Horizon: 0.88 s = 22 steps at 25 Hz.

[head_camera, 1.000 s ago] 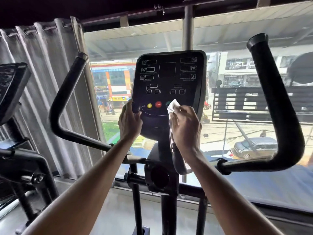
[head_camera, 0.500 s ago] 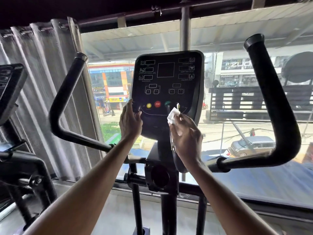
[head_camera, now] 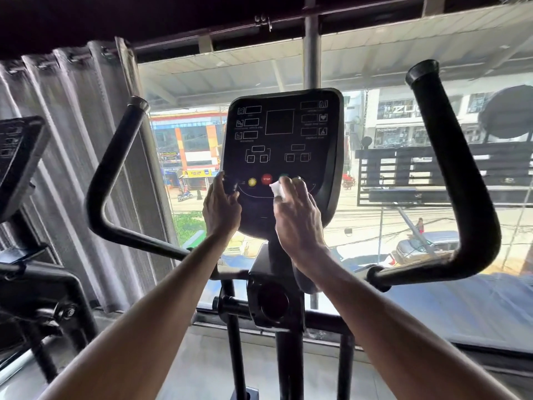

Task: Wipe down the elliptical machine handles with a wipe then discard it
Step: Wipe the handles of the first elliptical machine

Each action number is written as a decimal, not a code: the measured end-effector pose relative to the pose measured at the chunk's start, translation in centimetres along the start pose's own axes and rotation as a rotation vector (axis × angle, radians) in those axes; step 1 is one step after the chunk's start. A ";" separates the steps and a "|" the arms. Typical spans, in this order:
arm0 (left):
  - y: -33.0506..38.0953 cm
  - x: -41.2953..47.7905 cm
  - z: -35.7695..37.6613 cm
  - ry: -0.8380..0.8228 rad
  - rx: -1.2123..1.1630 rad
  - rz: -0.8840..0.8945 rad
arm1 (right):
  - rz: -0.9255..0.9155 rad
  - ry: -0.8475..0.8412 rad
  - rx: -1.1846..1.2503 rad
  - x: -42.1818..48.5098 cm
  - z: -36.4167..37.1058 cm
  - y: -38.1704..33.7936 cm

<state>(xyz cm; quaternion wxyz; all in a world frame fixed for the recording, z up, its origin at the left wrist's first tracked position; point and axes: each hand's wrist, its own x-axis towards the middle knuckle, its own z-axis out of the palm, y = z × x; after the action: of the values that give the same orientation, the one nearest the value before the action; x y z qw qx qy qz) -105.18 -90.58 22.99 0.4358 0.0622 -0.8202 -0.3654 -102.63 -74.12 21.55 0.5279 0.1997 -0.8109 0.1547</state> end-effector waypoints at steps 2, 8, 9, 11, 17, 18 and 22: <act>0.1 -0.1 -0.1 0.000 0.003 -0.002 | -0.098 0.002 -0.019 -1.3 -0.2 0.5; 0.7 -0.3 -0.1 0.013 0.017 0.025 | 0.252 0.061 0.266 -2.3 -1.4 1.8; 0.7 -0.4 -0.1 0.007 0.019 0.027 | 0.223 0.059 0.272 -3.0 -1.2 1.4; 0.7 -0.2 -0.1 -0.005 0.025 0.041 | 0.151 0.054 0.274 -4.1 -0.5 1.6; 0.8 -0.4 -0.2 -0.010 0.023 0.041 | 0.245 0.116 0.333 -2.3 0.3 1.9; 0.9 -0.5 -0.3 -0.010 0.019 0.038 | 0.216 0.127 0.337 -2.8 0.1 2.0; 1.5 -0.7 -0.4 -0.012 0.019 0.020 | 0.339 0.195 0.420 -2.2 -0.3 2.3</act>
<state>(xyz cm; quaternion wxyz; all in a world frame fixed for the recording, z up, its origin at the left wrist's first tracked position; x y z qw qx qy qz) -104.15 -89.47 23.66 0.4338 0.0561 -0.8268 -0.3537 -102.68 -71.64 19.57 0.5170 0.1506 -0.7284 0.4236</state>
